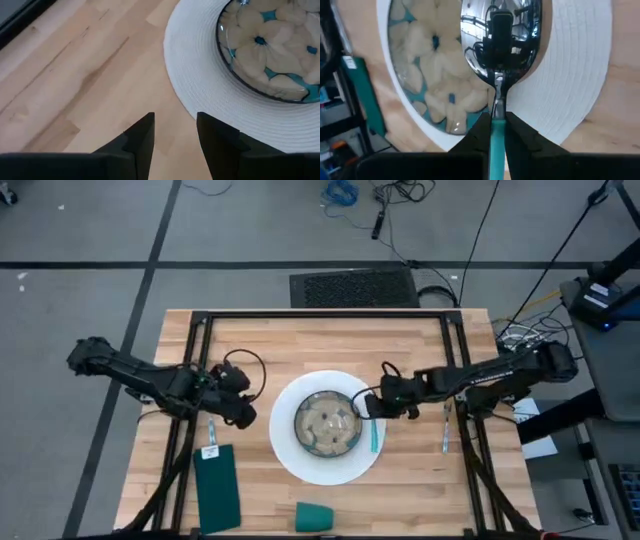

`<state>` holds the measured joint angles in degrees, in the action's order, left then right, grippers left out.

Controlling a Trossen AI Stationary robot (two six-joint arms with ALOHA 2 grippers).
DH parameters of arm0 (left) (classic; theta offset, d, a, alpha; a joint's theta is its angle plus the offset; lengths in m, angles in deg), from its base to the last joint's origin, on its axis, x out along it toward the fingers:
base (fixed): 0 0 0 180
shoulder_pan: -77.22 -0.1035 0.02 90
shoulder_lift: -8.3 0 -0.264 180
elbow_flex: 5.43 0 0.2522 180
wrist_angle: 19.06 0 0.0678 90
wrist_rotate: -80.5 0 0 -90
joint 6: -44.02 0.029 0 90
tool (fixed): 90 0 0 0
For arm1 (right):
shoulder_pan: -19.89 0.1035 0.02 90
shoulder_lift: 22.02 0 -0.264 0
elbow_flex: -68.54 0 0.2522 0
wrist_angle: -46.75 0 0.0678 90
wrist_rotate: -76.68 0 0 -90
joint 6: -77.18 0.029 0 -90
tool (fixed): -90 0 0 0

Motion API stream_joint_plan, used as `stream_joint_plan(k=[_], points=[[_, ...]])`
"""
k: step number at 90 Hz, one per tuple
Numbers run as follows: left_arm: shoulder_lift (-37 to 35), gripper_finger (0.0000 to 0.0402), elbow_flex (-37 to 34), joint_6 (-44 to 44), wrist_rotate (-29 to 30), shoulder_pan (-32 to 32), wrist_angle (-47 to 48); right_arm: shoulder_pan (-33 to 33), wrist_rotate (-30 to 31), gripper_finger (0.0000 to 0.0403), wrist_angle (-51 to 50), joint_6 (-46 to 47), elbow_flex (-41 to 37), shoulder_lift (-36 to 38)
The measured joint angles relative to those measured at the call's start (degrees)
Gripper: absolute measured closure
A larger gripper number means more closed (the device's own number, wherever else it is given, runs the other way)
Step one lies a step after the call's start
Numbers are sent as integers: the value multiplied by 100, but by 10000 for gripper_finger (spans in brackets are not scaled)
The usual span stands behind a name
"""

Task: Set table place
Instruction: Put the blue spoon on the right side of the white table mat

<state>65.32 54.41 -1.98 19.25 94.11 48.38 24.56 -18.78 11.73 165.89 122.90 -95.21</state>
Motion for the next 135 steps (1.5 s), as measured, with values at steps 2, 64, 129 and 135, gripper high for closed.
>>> stream_joint_plan(k=[2, 64, 129, 135], points=[[0, 268, 0, 0, 0, 0, -29, 13, 0, 391, 3, 0, 0, -2], [0, 268, -2, 26, -37, 0, -534, -11, 52, 390, 772, -715, -2, -147], [0, 268, 0, -10, -289, 0, -675, -739, -69, 345, 2527, -1197, 0, -1585], [0, 268, 0, -9, -305, 2, -675, -739, -91, 313, 2533, -1185, 0, -1585]])
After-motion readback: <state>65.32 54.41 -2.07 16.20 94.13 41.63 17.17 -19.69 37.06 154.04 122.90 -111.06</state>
